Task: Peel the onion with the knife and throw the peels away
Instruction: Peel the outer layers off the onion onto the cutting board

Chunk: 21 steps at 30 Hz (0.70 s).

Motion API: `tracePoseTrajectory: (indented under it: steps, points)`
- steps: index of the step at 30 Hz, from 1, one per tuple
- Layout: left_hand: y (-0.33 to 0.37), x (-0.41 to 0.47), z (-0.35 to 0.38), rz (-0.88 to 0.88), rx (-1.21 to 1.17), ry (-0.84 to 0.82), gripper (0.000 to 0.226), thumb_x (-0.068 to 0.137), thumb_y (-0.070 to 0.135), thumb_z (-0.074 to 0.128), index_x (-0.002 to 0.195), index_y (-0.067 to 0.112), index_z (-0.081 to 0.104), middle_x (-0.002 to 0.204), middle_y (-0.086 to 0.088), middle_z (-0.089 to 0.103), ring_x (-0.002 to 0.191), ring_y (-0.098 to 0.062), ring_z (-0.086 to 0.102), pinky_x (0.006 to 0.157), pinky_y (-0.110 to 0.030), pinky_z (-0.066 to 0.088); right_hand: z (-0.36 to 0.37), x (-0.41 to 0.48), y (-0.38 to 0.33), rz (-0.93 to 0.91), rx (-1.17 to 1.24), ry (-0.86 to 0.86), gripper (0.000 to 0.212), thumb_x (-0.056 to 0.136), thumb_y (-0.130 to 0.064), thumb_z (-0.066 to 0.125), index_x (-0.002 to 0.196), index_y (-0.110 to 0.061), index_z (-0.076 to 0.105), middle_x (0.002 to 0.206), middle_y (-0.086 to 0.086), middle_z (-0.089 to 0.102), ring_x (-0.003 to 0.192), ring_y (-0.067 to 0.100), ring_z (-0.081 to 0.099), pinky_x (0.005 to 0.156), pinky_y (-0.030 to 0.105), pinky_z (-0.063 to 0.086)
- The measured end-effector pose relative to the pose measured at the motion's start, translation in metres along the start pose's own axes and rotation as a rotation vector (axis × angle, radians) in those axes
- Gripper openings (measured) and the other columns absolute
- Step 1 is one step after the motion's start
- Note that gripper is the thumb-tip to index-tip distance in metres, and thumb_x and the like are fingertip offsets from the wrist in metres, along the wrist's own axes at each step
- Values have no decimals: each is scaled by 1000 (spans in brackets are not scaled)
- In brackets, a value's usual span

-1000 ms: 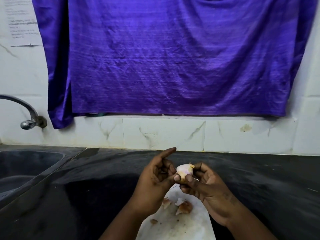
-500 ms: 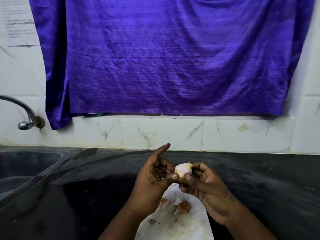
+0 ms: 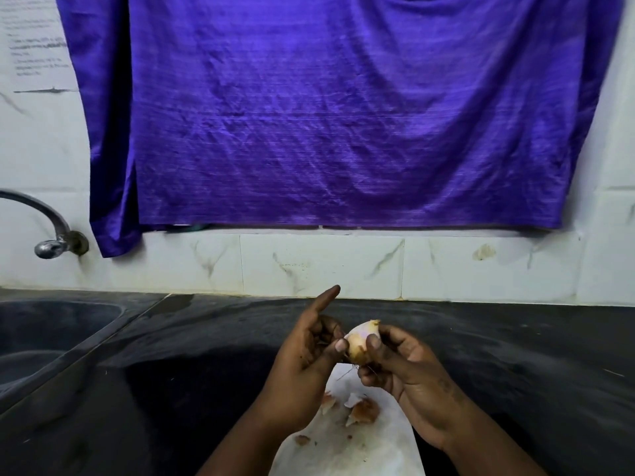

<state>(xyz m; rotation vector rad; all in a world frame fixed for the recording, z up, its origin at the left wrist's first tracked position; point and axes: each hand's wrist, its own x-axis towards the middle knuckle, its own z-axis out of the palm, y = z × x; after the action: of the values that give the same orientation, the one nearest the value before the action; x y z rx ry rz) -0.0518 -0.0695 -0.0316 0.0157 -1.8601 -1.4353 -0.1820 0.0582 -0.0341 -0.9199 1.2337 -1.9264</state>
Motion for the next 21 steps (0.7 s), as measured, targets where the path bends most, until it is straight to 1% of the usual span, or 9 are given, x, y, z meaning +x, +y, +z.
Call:
tracePoseTrajectory:
  steps: [2,4,8,11,12,14,16,18,21]
  points:
    - [-1,-1,1,0,20,-10,68,101,0,61,152,43,44,100,-10,64,103,-31,67,102,-49,58,-2,2,0,6,18,45,41,76,-34,76,108,-9,77,102,18,77,74,21,65,68,30,58]
    - [-1,-2,4,3,36,-35,70,101,0,61,152,45,43,99,-6,65,105,-34,66,103,-52,56,-3,4,-1,-5,42,86,47,71,-38,78,107,-8,77,98,17,76,74,22,65,66,29,58]
    - [0,-2,4,-10,40,-48,72,101,-1,62,152,46,43,99,-9,64,105,-38,66,104,-54,54,-7,6,2,21,112,130,51,73,-36,76,110,-2,74,96,18,76,77,24,63,64,27,58]
    - [2,-3,4,-30,12,-81,72,99,0,64,151,45,44,97,-6,65,101,-30,68,103,-48,54,-6,7,3,61,196,118,65,76,-43,83,117,5,68,104,27,70,86,33,62,81,39,55]
    - [3,-3,5,-37,-9,-100,72,99,1,66,151,45,44,96,-6,65,99,-28,67,103,-47,54,-8,7,2,65,229,131,65,78,-44,81,117,6,67,102,26,69,84,32,64,80,38,56]
    - [4,-4,6,-59,-50,-132,74,97,3,69,152,44,42,94,-5,64,96,-24,65,103,-46,54,-13,9,-1,69,301,188,54,82,-41,72,114,2,70,88,16,71,69,19,68,63,26,61]
    - [2,-3,5,-83,-30,-135,76,97,1,68,153,44,41,93,-6,64,95,-21,65,101,-43,55,-18,9,-4,74,330,224,50,83,-41,68,113,-1,70,81,11,72,61,14,67,54,23,60]
    - [-3,-1,2,-118,88,-99,74,98,2,67,152,44,40,95,-6,65,95,-17,67,95,-34,57,-19,9,-4,79,309,212,50,82,-42,69,113,-2,70,77,9,73,62,14,66,53,23,59]
    - [-9,-1,0,-189,210,-68,76,96,-5,61,153,40,40,97,2,71,91,-8,68,79,-21,54,-15,8,-2,121,287,179,49,80,-38,71,111,-1,70,76,8,71,65,16,65,56,24,60]
